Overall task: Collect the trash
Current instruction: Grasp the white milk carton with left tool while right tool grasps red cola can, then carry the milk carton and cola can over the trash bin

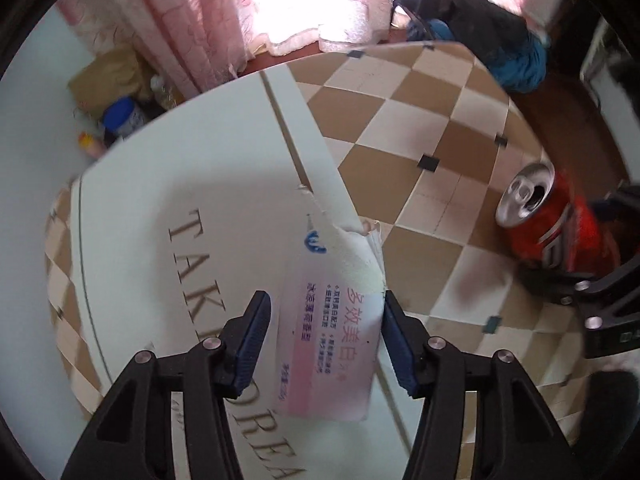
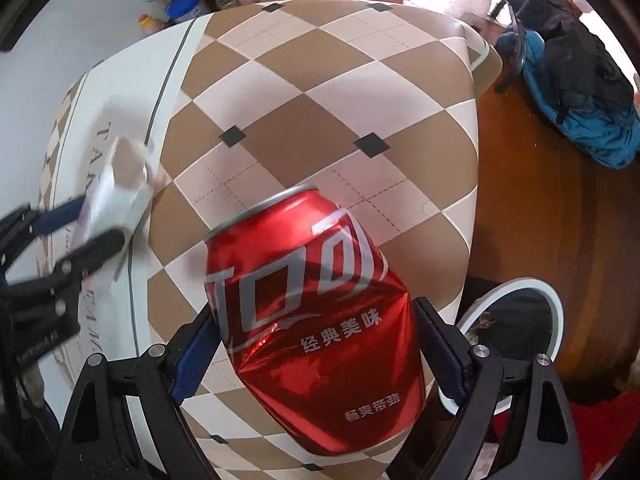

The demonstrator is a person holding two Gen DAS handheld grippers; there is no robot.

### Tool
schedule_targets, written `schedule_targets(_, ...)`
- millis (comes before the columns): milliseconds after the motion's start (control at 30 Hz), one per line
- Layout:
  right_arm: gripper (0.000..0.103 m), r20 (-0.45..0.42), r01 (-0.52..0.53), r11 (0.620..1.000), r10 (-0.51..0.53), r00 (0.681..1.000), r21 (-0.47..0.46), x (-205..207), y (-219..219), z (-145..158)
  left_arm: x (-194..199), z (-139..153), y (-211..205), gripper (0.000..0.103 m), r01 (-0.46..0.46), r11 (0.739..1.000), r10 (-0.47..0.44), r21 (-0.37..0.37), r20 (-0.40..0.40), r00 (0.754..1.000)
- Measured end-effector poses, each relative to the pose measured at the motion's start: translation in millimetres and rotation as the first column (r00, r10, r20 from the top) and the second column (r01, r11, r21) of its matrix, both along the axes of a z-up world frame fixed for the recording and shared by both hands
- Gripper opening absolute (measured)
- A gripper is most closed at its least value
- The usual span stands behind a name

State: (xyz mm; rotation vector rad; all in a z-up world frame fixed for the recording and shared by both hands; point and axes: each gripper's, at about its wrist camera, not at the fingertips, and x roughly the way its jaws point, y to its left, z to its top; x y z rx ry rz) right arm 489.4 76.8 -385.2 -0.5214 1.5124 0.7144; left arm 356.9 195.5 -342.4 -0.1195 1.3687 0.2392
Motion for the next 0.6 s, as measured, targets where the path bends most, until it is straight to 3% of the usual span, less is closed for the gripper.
schedule_targets(133, 0.093, 0.025, -0.02, 1.0, 0.021, 0.999, -0.015, -11, -3, 0, -2, -7, -10, 0.043, 0.005, 1.0, -0.005, 0.031, -0.008, 1.0)
schedule_targets(267, 0.089, 0.09, -0.05, 0.999, 0.051, 0.995, -0.018, -32, -2, 5, -16, 0, -1, 0.042, -0.132, 0.991, 0.132, -0.012, 0.031, 0.991)
schedule_targets(433, 0.088, 0.169, -0.046, 0.999, 0.047, 0.984, -0.008, -56, -6, 12, -51, 23, -12, 0.042, -0.295, 0.955, 0.294, -0.005, 0.106, 0.95)
schedule_targets(600, 0.088, 0.189, 0.029, 0.995, -0.047, 0.981, 0.094, -72, -32, 37, -85, 60, -29, 0.042, -0.385, 0.923, 0.376, 0.009, 0.197, 0.905)
